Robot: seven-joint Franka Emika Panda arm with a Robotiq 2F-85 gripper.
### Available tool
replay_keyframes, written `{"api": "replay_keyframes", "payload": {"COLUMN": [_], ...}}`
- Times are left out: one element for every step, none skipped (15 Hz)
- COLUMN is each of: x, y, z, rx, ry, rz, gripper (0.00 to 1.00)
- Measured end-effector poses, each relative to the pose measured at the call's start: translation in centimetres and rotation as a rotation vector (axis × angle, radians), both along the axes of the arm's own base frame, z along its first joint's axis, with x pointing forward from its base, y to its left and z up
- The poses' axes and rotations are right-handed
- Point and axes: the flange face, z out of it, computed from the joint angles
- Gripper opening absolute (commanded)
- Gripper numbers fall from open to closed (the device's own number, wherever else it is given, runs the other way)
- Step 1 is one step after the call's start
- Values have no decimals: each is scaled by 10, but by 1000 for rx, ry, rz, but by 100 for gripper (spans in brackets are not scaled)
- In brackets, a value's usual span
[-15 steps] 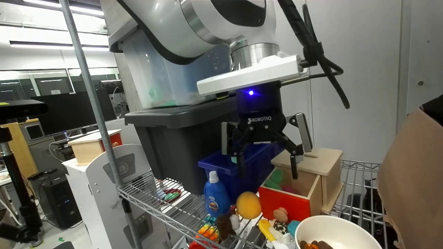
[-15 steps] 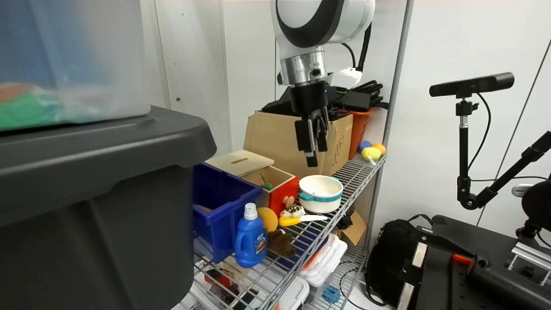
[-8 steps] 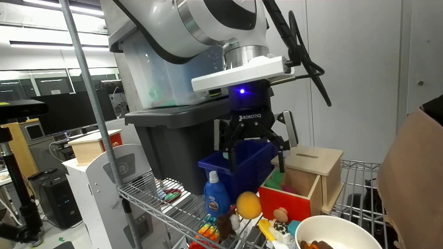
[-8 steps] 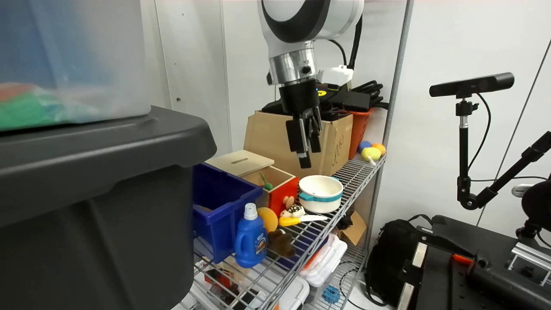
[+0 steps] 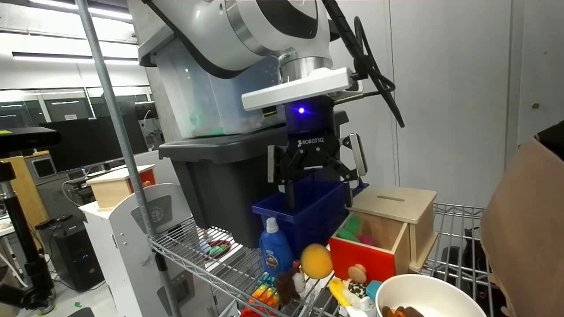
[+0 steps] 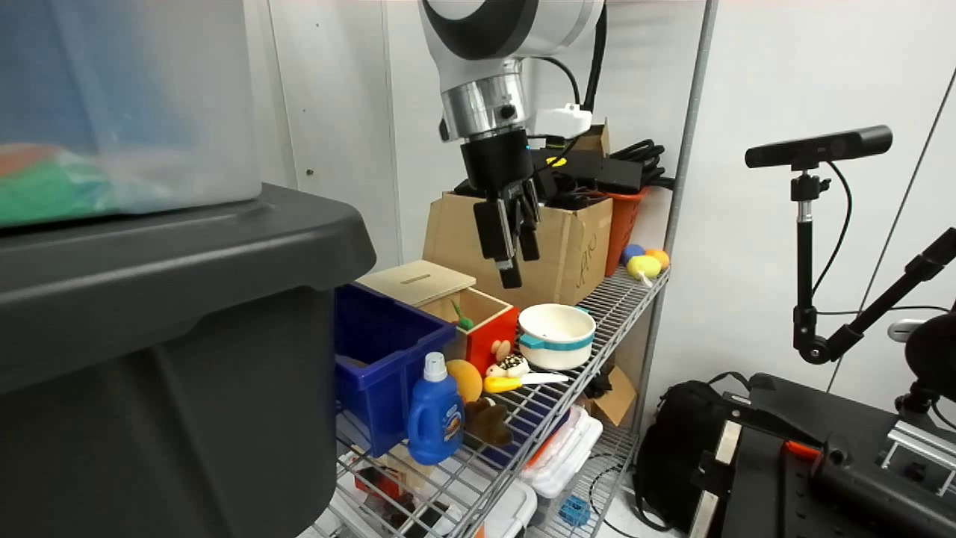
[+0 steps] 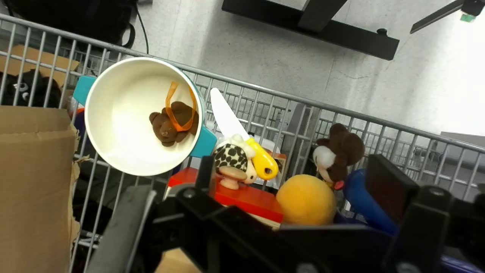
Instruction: Put the brown bear with the orange ribbon in the dish
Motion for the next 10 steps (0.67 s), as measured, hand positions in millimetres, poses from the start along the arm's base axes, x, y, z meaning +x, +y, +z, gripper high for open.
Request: {"api": "replay_keyframes", "payload": {"x": [0,0,-1,-1,-2,-3,-3,-4,-5,-6], "y": [0,0,0,-1,-2,-4,-6,-7,-8,-9], "z": [0,-1,-1,-2,-4,-5,-6,-6,-7,-8], "rx": [0,0,0,0,-1,-2,-3,-5,-6,-8], "ry": [1,2,3,5,8,10,13,15,18,20], "rz": [0,0,0,-2,-6,-13,-20,-26,-31,-36], "gripper": [100,100,100,100,100,100,100,100,100,100]}}
